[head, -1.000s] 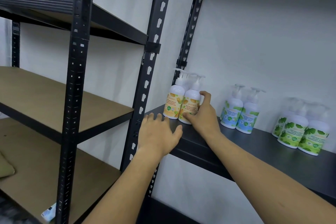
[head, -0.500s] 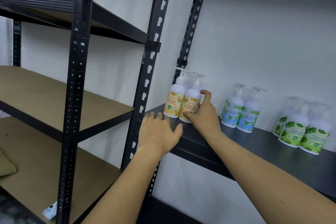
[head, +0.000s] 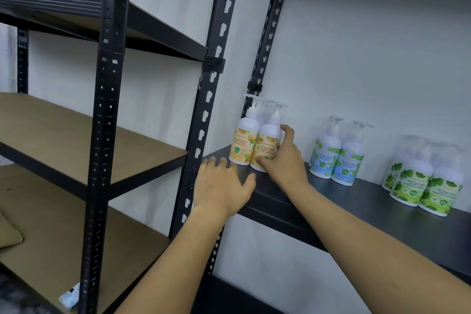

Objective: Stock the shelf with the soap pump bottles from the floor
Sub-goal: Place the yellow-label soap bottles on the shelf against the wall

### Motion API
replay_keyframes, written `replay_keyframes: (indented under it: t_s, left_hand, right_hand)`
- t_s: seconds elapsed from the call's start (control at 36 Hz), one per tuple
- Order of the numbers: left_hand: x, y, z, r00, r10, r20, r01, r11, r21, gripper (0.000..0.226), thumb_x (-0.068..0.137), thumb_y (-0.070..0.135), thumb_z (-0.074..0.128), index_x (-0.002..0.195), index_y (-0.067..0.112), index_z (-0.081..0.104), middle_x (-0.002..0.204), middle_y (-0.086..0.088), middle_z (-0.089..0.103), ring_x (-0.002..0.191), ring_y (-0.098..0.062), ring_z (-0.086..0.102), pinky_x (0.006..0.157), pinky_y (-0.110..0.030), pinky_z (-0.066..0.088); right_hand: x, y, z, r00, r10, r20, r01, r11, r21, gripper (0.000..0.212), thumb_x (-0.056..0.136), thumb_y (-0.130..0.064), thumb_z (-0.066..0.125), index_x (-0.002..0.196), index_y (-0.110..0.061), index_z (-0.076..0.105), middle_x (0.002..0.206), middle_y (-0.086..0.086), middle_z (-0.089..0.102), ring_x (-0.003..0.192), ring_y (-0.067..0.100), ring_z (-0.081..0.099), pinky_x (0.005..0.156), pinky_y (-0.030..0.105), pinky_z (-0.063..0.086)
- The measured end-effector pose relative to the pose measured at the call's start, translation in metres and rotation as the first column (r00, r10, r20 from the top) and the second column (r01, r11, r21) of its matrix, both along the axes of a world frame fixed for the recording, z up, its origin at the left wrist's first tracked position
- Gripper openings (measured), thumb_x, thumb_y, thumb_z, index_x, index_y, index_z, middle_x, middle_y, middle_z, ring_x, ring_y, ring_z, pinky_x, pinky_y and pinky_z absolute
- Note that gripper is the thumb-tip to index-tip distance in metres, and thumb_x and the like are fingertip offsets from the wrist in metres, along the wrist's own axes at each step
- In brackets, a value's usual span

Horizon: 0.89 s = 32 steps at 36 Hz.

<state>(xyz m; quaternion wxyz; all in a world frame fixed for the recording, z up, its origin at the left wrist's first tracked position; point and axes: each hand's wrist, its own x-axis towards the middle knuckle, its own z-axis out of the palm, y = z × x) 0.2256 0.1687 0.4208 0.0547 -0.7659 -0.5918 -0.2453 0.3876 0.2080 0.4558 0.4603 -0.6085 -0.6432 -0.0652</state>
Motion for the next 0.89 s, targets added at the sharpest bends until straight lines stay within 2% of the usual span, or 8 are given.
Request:
replay_keyframes:
  t_s: [0.11, 0.22, 0.31, 0.44, 0.69, 0.81, 0.89]
  left_hand:
    - [0.000, 0.000, 0.000, 1.000, -0.002, 0.003, 0.002, 1.000, -0.002, 0.070, 0.099, 0.059, 0.022, 0.145, 0.014, 0.048, 0.153, -0.011, 0.043, 0.145, -0.031, 0.030, 0.120, -0.042, 0.017]
    - [0.000, 0.000, 0.000, 1.000, -0.006, 0.006, 0.006, 1.000, 0.001, 0.070, 0.099, 0.059, 0.022, 0.145, 0.014, 0.048, 0.153, -0.010, 0.043, 0.146, -0.031, 0.030, 0.120, -0.043, 0.016]
    - [0.000, 0.001, -0.001, 1.000, -0.004, 0.006, 0.004, 1.000, 0.006, 0.070, 0.099, 0.059, 0.022, 0.144, 0.014, 0.049, 0.153, -0.010, 0.044, 0.145, -0.030, 0.030, 0.120, -0.042, 0.016]
    - [0.000, 0.001, -0.001, 1.000, -0.003, 0.009, 0.003, 1.000, 0.009, 0.069, 0.099, 0.059, 0.023, 0.142, 0.014, 0.051, 0.150, -0.010, 0.046, 0.144, -0.030, 0.032, 0.119, -0.042, 0.017]
    - [0.000, 0.001, 0.000, 1.000, -0.011, 0.003, 0.011, 1.000, 0.011, 0.067, 0.099, 0.058, 0.024, 0.141, 0.015, 0.053, 0.150, -0.009, 0.046, 0.144, -0.029, 0.033, 0.119, -0.041, 0.018]
    - [0.000, -0.001, 0.002, 1.000, -0.007, -0.002, 0.007, 1.000, -0.006, 0.066, 0.099, 0.058, 0.024, 0.143, 0.016, 0.051, 0.152, -0.009, 0.044, 0.145, -0.029, 0.031, 0.120, -0.041, 0.017]
    - [0.000, -0.002, 0.004, 1.000, -0.010, -0.006, 0.010, 1.000, -0.026, 0.066, 0.099, 0.057, 0.024, 0.146, 0.017, 0.047, 0.155, -0.008, 0.041, 0.146, -0.029, 0.029, 0.120, -0.041, 0.017]
  right_hand:
    - [0.000, -0.003, 0.002, 1.000, 0.004, 0.008, -0.004, 1.000, -0.008, 0.082, 0.078, -0.023, 0.081, 0.140, -0.027, 0.026, 0.099, -0.002, 0.057, 0.098, 0.026, 0.063, 0.070, 0.034, 0.049]
    - [0.000, -0.004, 0.002, 1.000, -0.003, 0.006, 0.003, 1.000, -0.005, 0.082, 0.077, -0.023, 0.082, 0.139, -0.027, 0.028, 0.099, -0.003, 0.057, 0.098, 0.025, 0.063, 0.068, 0.032, 0.046]
    - [-0.001, -0.004, 0.003, 1.000, 0.000, 0.005, 0.000, 1.000, -0.010, 0.083, 0.077, -0.024, 0.082, 0.139, -0.027, 0.027, 0.100, -0.002, 0.058, 0.098, 0.026, 0.064, 0.070, 0.034, 0.049]
    - [0.000, -0.004, 0.003, 1.000, -0.012, 0.013, 0.013, 1.000, -0.017, 0.083, 0.077, -0.025, 0.082, 0.139, -0.027, 0.026, 0.108, 0.004, 0.063, 0.100, 0.027, 0.063, 0.069, 0.033, 0.046]
    - [-0.002, -0.006, 0.003, 1.000, -0.011, -0.001, 0.011, 0.999, -0.041, 0.087, 0.078, -0.026, 0.082, 0.142, -0.027, 0.023, 0.112, 0.007, 0.065, 0.103, 0.028, 0.064, 0.073, 0.036, 0.051]
    - [0.001, -0.013, 0.002, 1.000, -0.012, -0.016, 0.010, 0.997, -0.077, 0.094, 0.082, -0.034, 0.078, 0.151, -0.025, 0.015, 0.117, 0.008, 0.065, 0.107, 0.028, 0.063, 0.076, 0.039, 0.051]
    - [0.011, -0.024, 0.003, 0.997, -0.059, 0.040, 0.065, 0.983, -0.169, 0.088, 0.086, -0.046, 0.070, 0.152, -0.023, 0.016, 0.128, 0.010, 0.059, 0.117, 0.031, 0.059, 0.081, 0.040, 0.048]
